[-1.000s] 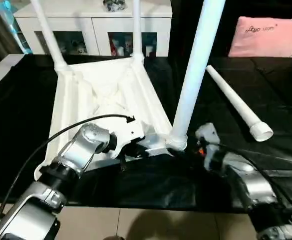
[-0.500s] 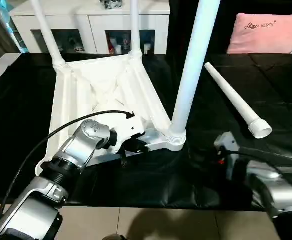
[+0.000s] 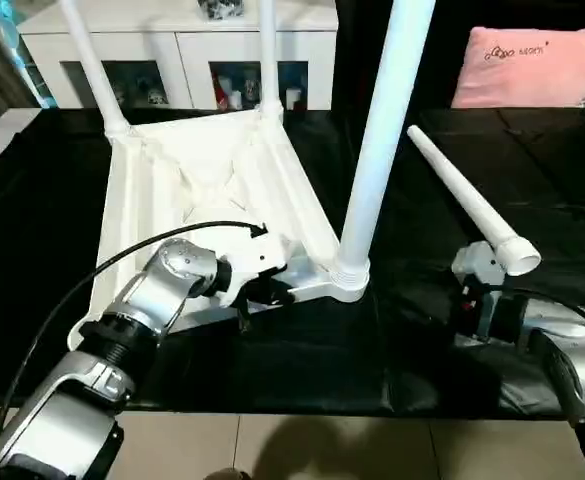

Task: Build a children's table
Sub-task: Rotate leg to tighten

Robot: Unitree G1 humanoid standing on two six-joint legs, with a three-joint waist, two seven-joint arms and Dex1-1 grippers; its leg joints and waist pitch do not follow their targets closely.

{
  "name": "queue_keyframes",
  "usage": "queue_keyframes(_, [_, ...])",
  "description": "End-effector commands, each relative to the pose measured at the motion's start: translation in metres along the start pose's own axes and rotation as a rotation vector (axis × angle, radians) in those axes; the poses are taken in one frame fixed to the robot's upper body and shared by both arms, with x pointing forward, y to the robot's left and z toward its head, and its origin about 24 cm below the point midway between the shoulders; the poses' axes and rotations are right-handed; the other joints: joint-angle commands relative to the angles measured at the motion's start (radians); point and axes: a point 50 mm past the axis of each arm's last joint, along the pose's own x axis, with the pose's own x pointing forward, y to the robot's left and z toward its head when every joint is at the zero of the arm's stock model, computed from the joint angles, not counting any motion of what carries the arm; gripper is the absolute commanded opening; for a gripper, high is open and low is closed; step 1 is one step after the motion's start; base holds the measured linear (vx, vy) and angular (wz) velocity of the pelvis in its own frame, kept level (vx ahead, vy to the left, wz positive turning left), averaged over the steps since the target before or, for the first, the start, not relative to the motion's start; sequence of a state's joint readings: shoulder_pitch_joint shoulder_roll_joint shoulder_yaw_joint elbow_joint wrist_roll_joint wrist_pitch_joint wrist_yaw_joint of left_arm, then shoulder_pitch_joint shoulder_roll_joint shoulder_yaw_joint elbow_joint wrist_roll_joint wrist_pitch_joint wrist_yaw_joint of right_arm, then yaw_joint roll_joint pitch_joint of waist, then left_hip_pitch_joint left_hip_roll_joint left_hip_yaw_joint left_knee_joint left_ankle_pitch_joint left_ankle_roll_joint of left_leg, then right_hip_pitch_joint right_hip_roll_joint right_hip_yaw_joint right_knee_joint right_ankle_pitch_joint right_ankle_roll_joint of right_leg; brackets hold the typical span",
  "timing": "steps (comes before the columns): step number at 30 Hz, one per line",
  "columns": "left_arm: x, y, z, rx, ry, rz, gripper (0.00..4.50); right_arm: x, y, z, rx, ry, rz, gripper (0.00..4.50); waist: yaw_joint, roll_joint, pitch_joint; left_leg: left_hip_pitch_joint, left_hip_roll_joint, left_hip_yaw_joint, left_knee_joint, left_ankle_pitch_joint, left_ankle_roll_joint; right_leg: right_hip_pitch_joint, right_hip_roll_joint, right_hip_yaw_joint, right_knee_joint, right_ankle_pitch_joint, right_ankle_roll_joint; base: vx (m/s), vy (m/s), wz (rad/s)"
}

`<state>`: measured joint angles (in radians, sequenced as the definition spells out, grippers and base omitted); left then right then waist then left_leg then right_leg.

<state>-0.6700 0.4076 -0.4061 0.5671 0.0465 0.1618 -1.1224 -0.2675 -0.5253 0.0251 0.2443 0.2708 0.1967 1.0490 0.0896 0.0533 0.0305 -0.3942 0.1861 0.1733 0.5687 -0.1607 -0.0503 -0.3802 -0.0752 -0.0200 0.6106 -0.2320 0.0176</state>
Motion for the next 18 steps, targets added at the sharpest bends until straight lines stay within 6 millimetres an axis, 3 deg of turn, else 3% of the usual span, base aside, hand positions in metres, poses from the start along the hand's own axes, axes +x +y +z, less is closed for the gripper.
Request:
queue_keyframes(1, [-0.006,-0.003,0.008,0.077,-0.028,-0.067,0.0,0.004,-0.001,0.012,-0.05,0.007,0.041,4.48,0.004,-0.008,-0.06,0.022,0.035,-0.007,-0.043,-0.116,0.086,0.043,-0.049,0.016,-0.053,0.137,-0.273,0.0,0.0,0.0])
queue_keyframes(8, [-0.009,-0.006,0.006,0.115,-0.009,-0.127,0.0,0.01,-0.005,0.017,-0.075,0.02,0.081,4.48,0.019,-0.006,-0.063,0.023,0.039,-0.005,-0.034,-0.085,0.098,0.038,-0.049,0.014,-0.041,0.203,-0.288,0.0,0.0,0.0])
queue_keyframes(13, [-0.01,-0.009,0.006,0.151,0.004,-0.176,0.0,0.02,0.001,0.019,-0.098,0.035,0.186,4.48,0.024,-0.01,-0.063,0.021,0.04,-0.005,-0.034,-0.105,0.088,0.039,-0.051,0.013,-0.039,0.184,-0.286,0.0,0.0,0.0])
queue_keyframes(18, [-0.008,-0.013,0.009,0.183,0.006,-0.22,0.0,0.03,0.002,0.017,-0.103,0.053,0.234,4.48,0.023,-0.009,-0.06,0.025,0.041,-0.004,-0.037,-0.149,0.068,0.034,-0.054,0.015,-0.044,0.106,-0.288,0.0,0.0,0.0])
